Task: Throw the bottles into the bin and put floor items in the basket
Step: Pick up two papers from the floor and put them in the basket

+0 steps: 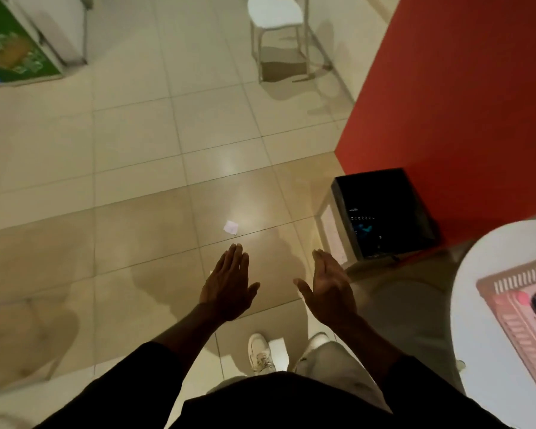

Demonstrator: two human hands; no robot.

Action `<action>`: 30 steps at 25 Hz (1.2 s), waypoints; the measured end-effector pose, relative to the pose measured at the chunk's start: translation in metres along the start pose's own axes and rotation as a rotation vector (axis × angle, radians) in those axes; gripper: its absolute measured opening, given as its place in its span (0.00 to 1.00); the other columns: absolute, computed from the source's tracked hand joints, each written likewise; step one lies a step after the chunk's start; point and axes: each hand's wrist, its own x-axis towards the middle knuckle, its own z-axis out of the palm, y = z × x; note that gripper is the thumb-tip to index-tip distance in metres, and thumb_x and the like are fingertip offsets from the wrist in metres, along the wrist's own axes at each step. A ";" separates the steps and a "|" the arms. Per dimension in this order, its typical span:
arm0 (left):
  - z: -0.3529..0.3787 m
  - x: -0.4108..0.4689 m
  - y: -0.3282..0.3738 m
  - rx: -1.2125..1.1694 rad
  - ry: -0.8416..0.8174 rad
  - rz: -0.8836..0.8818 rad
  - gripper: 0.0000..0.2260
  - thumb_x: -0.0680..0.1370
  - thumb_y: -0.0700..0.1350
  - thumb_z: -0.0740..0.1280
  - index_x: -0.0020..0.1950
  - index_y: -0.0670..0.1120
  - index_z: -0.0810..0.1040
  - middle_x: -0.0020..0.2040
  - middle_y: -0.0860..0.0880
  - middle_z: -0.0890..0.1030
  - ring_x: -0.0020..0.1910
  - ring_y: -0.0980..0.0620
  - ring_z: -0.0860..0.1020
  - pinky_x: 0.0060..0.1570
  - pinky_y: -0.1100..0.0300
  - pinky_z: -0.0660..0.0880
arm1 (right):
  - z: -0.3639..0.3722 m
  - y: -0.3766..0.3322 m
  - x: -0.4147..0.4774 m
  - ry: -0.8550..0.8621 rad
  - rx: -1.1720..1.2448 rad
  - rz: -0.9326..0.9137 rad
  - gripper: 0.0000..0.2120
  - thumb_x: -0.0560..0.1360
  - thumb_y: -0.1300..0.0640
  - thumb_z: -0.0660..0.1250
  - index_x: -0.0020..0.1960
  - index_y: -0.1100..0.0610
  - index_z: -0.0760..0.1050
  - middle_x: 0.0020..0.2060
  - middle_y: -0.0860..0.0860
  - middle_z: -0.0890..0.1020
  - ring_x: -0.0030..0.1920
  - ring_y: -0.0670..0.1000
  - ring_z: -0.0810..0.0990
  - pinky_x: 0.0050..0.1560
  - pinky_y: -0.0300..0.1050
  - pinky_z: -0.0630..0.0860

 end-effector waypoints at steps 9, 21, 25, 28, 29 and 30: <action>0.008 -0.004 -0.072 -0.084 -0.057 -0.240 0.39 0.85 0.65 0.56 0.85 0.37 0.54 0.86 0.36 0.51 0.86 0.40 0.48 0.85 0.48 0.48 | 0.035 -0.058 0.100 -0.162 -0.060 -0.212 0.36 0.80 0.41 0.66 0.78 0.62 0.62 0.73 0.60 0.71 0.74 0.59 0.70 0.73 0.52 0.70; 0.010 0.100 -0.137 -0.248 -0.105 -0.558 0.39 0.83 0.66 0.60 0.82 0.38 0.59 0.85 0.37 0.58 0.85 0.39 0.53 0.84 0.47 0.54 | 0.100 -0.087 0.297 -0.422 -0.146 -0.414 0.33 0.78 0.42 0.69 0.73 0.62 0.67 0.68 0.59 0.76 0.69 0.59 0.74 0.70 0.53 0.71; 0.033 0.139 -0.160 -0.311 -0.134 -0.604 0.39 0.83 0.65 0.61 0.81 0.38 0.60 0.84 0.37 0.60 0.85 0.39 0.55 0.83 0.46 0.56 | 0.134 -0.090 0.361 -0.469 -0.203 -0.441 0.32 0.78 0.42 0.68 0.72 0.61 0.67 0.67 0.59 0.76 0.68 0.59 0.74 0.70 0.54 0.71; 0.067 0.162 -0.186 -0.312 -0.172 -0.583 0.38 0.83 0.65 0.61 0.82 0.37 0.59 0.84 0.36 0.60 0.85 0.39 0.55 0.83 0.46 0.56 | 0.172 -0.090 0.400 -0.505 -0.264 -0.429 0.32 0.79 0.42 0.67 0.73 0.61 0.66 0.68 0.59 0.76 0.68 0.59 0.74 0.70 0.54 0.70; 0.080 0.166 -0.196 -0.307 -0.187 -0.571 0.38 0.83 0.64 0.61 0.82 0.37 0.59 0.84 0.36 0.60 0.85 0.39 0.56 0.83 0.46 0.57 | 0.186 -0.090 0.410 -0.513 -0.280 -0.427 0.31 0.79 0.42 0.67 0.73 0.61 0.67 0.68 0.59 0.76 0.68 0.60 0.74 0.70 0.54 0.70; 0.094 0.171 -0.206 -0.302 -0.197 -0.558 0.38 0.83 0.64 0.61 0.82 0.37 0.60 0.83 0.36 0.60 0.84 0.38 0.56 0.83 0.46 0.57 | 0.200 -0.090 0.419 -0.514 -0.291 -0.427 0.30 0.79 0.42 0.67 0.72 0.61 0.67 0.67 0.59 0.76 0.68 0.59 0.74 0.69 0.54 0.71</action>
